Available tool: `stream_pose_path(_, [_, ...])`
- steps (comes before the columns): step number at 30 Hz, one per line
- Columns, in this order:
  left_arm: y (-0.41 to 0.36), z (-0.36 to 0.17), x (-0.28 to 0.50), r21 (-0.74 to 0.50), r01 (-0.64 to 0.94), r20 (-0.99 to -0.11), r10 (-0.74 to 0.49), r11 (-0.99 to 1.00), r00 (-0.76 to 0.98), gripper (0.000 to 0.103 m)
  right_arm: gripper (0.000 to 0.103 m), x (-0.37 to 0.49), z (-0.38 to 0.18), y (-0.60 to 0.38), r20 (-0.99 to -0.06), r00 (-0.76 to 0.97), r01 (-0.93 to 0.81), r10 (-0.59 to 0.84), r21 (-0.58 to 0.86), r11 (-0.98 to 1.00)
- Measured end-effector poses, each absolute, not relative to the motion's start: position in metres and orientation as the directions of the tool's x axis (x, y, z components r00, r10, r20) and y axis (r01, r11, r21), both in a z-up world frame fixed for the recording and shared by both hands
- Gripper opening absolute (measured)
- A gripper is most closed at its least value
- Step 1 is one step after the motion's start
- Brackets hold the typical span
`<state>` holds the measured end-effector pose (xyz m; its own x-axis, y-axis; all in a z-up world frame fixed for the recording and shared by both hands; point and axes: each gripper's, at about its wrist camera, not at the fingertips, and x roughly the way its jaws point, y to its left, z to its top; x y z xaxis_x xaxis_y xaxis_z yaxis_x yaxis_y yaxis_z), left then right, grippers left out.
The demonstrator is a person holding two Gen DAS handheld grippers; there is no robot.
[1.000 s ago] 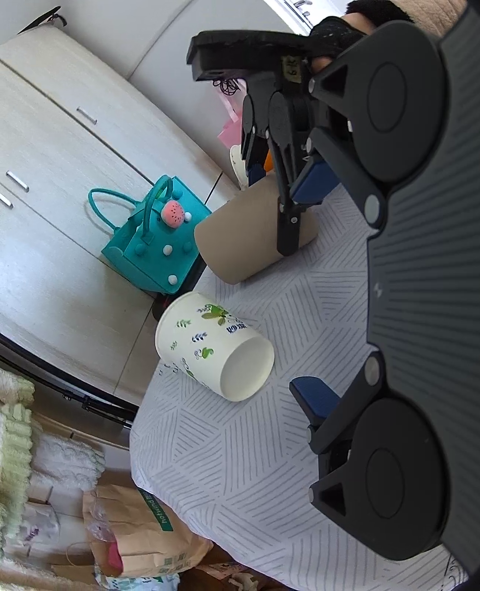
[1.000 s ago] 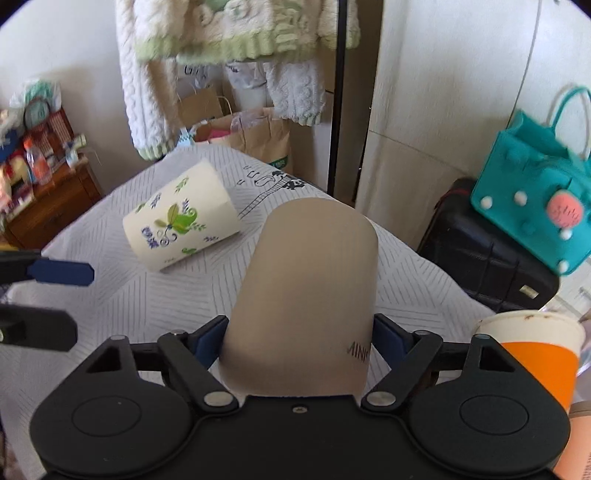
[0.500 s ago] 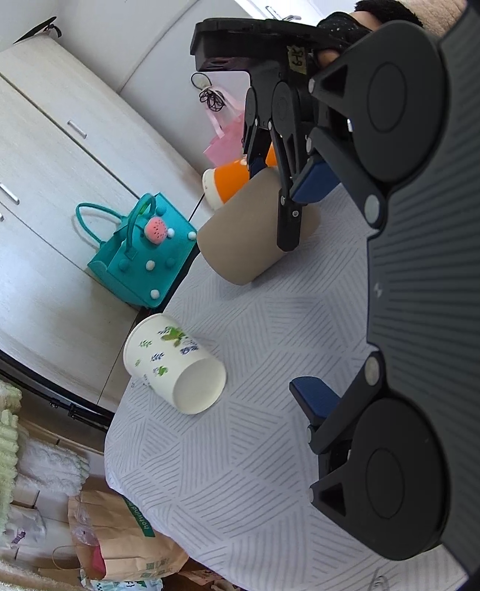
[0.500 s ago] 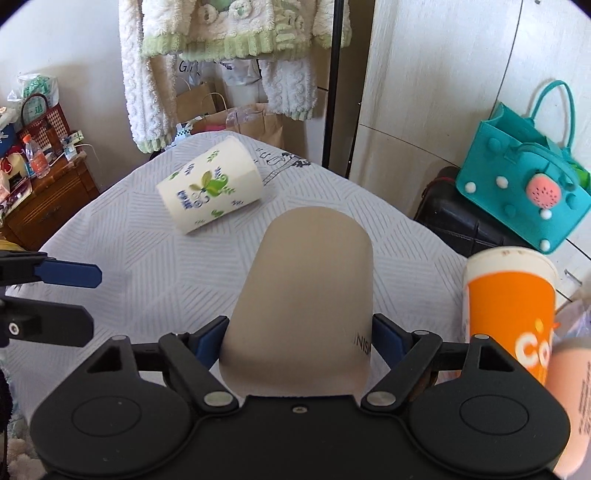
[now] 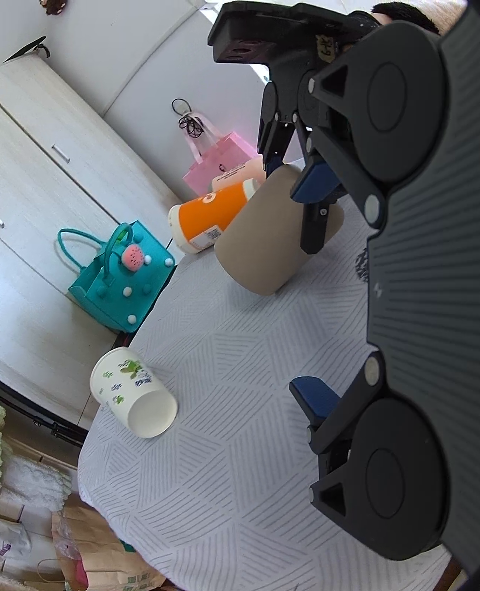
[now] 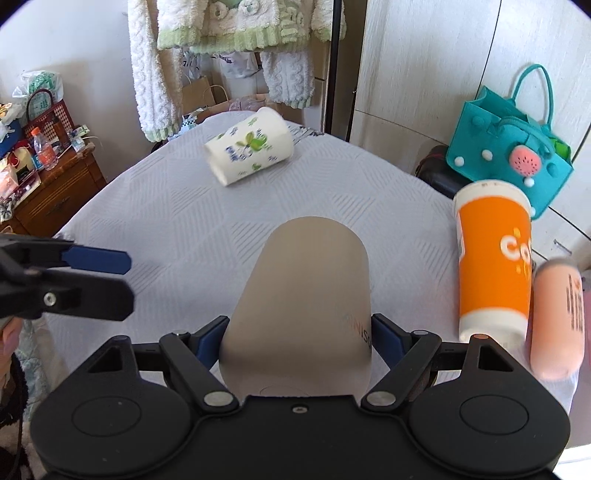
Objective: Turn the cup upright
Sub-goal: 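Bring the left gripper to the tumbler's open end beside the right gripper, then rotate the tumbler upright with the right gripper while the left gripper steadies its side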
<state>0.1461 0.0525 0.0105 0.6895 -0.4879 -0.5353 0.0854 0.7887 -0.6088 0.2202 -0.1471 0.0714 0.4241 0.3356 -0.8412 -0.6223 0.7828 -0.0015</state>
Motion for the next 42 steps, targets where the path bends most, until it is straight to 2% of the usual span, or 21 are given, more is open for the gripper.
stream_pose_path(11, [0.03, 0.013, 0.137, -0.649, 0.152, -0.52, -0.58, 0.746, 0.627, 0.101, 0.085, 0.187, 0.063, -0.162, -0.853, 0.423, -0.586, 0.306, 0.0, 0.81])
stream_pose_path(14, [0.022, 0.011, 0.137, -0.651, 0.161, -0.527, -0.594, 0.742, 0.608, 0.101, 0.082, 0.186, 0.063, -0.168, -0.846, 0.417, -0.587, 0.333, 0.029, 0.809])
stream_pose_path(16, [0.016, 0.009, 0.14, -0.656, 0.161, -0.531, -0.602, 0.738, 0.596, 0.101, 0.085, 0.185, 0.067, -0.171, -0.838, 0.405, -0.601, 0.366, 0.057, 0.798])
stream_pose_path(25, [-0.003, -0.013, 0.159, -0.724, 0.096, -0.535, -0.643, 0.683, 0.548, 0.101, 0.089, 0.183, 0.066, -0.178, -0.853, 0.354, -0.671, 0.383, 0.053, 0.739])
stream_pose_path(31, [-0.015, -0.026, 0.174, -0.772, 0.044, -0.526, -0.675, 0.635, 0.518, 0.101, 0.089, 0.194, 0.06, -0.185, -0.854, 0.308, -0.674, 0.419, 0.115, 0.729])
stream_pose_path(37, [-0.027, -0.026, 0.186, -0.746, 0.023, -0.545, -0.631, 0.665, 0.552, 0.101, 0.09, 0.209, 0.052, -0.184, -0.852, 0.284, -0.662, 0.44, 0.158, 0.732])
stream_pose_path(40, [-0.029, -0.025, 0.189, -0.737, 0.031, -0.551, -0.627, 0.675, 0.551, 0.095, 0.089, 0.214, 0.048, -0.184, -0.849, 0.271, -0.657, 0.453, 0.18, 0.732])
stream_pose_path(42, [-0.028, -0.025, 0.19, -0.747, 0.061, -0.535, -0.653, 0.662, 0.536, 0.085, 0.086, 0.214, 0.048, -0.185, -0.844, 0.265, -0.665, 0.467, 0.19, 0.722])
